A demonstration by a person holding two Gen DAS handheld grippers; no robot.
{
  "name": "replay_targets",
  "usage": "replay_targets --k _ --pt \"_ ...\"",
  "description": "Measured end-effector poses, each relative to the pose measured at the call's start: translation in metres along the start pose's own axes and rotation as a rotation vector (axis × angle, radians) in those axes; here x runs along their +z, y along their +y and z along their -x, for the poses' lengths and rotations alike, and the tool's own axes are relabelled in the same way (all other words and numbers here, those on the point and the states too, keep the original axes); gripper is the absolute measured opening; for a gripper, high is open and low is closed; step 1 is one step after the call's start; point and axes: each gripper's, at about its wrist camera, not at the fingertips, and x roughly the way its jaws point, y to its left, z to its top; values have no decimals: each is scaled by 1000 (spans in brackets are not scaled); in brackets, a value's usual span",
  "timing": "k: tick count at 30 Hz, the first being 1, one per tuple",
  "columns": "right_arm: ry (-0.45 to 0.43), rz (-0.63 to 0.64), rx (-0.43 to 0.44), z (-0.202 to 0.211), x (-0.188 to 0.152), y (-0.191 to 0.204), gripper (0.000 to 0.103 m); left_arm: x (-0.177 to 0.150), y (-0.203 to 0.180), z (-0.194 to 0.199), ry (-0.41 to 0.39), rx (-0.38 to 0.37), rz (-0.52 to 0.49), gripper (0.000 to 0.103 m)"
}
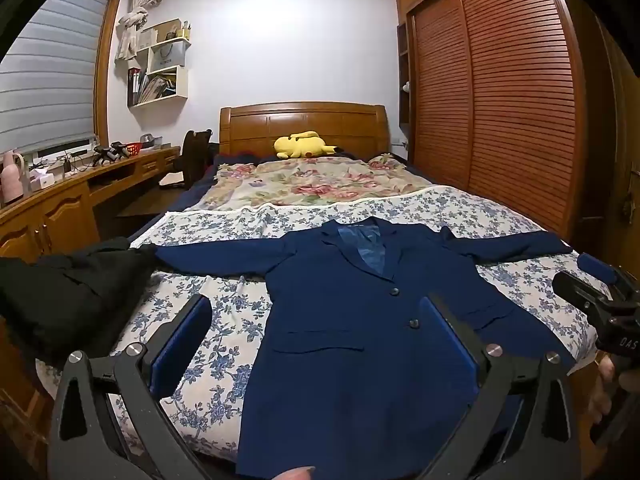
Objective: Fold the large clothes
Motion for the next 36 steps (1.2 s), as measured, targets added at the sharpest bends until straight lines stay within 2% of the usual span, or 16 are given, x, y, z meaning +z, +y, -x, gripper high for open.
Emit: replay_targets --k 36 --pt "12 -10 17 0 -3 -3 103 1 9 7 -2 4 -4 103"
